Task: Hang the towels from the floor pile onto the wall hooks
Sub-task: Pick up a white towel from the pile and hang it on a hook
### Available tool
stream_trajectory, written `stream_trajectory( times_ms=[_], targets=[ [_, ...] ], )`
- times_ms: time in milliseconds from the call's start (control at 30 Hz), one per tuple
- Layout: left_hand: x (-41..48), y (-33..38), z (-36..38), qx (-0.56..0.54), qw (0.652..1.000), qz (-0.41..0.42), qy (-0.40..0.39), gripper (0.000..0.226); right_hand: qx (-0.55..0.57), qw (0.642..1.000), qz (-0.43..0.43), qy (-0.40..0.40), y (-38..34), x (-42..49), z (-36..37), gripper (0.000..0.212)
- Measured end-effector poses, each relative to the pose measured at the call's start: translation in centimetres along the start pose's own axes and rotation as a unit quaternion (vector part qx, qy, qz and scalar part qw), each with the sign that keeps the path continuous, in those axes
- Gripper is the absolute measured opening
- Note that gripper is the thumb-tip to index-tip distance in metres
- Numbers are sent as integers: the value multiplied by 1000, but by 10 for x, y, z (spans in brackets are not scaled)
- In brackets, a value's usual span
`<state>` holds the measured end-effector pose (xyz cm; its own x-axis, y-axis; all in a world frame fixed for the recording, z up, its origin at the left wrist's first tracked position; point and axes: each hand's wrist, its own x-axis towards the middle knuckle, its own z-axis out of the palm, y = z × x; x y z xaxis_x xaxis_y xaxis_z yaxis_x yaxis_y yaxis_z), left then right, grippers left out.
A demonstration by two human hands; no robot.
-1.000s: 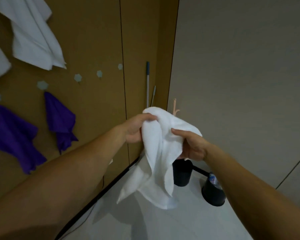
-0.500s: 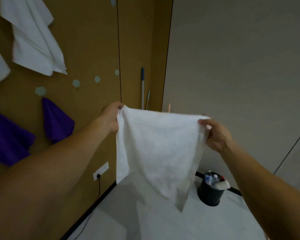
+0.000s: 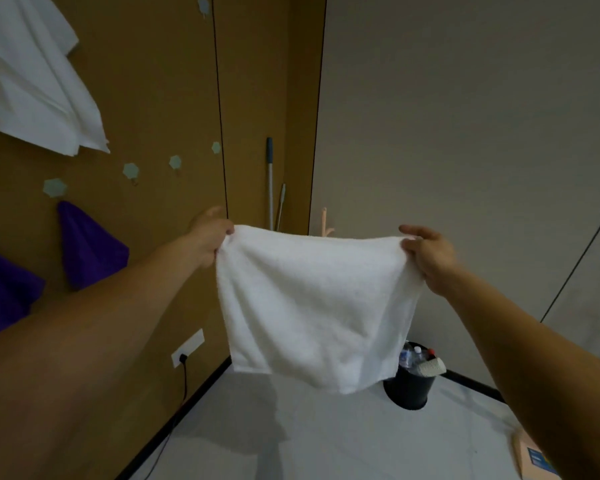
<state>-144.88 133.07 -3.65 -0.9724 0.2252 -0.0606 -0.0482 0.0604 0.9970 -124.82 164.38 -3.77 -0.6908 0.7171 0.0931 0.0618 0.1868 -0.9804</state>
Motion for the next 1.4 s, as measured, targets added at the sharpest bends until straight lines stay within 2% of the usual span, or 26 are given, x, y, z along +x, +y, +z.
stream_trajectory(
  times_ms=[133,300,400,533,667,800,900,1033,1167,1400],
  targets=[
    [-5,1,3,37,999,-1,10,19,69,997,22,-8,-3,7,-10,33],
    [-8,-6,-1,108,993,-34,28,4,38,999,18,-24,-1,9,-20,32],
    [-8,-13,3,68,996,-33,50,15,15,999,6,-31,5,9,-25,30],
    [-8,-18,10,7,995,-10,102,18,69,998,1,3,9,10,-30,18],
    [-8,-18,21,11,994,19,111,32,76,997,-18,16,11,15,-33,13],
    [-13,-12,33,3,995,13,97,45,64,998,-21,8,13,23,-45,41],
    [-18,-6,41,-15,996,14,87,51,88,996,0,-3,13,28,-56,50],
    [-23,2,54,-60,995,2,81,46,139,990,3,-9,12,35,-68,52],
    [-26,3,66,-72,992,-33,94,21,148,989,-5,-15,16,43,-78,47],
    [-21,0,73,-16,997,5,82,31,136,991,-9,14,30,55,-87,33]
  ],
)
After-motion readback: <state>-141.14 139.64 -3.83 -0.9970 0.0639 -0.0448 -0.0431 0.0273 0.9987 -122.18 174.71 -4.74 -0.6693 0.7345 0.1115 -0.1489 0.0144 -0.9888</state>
